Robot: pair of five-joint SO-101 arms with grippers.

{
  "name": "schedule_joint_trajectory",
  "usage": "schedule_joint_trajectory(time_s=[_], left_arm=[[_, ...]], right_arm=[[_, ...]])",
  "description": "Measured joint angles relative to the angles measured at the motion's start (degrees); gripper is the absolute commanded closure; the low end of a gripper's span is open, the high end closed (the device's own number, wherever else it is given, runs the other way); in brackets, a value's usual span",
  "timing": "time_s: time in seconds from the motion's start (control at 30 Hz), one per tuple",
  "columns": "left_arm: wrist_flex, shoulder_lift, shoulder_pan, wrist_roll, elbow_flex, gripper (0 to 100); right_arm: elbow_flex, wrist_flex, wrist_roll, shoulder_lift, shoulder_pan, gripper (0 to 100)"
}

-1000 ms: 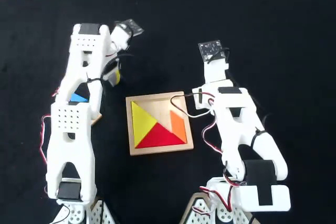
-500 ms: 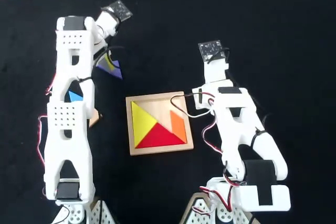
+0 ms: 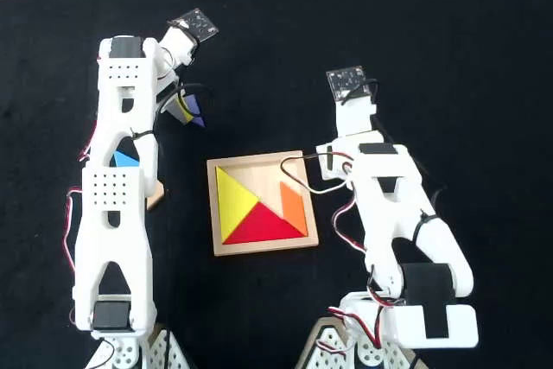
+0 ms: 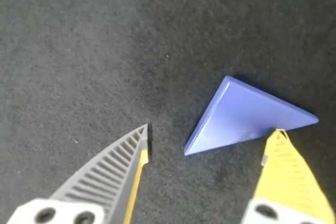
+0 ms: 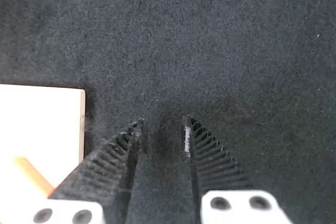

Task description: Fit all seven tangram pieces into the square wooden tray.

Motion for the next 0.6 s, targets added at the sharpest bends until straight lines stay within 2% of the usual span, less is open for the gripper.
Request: schedule_joint_trajectory(time_s=[0.23, 0.6], left_arm=[[4.0, 1.5, 4.8, 0.4, -3.2, 69], [4.6, 2.3, 5.0, 4.0, -7.0, 66]], right_arm=[[0.0, -0.1, 0.0, 0.0, 0.0, 87.4], [0.0, -0.1, 0.0, 0.0, 0.0, 87.4]])
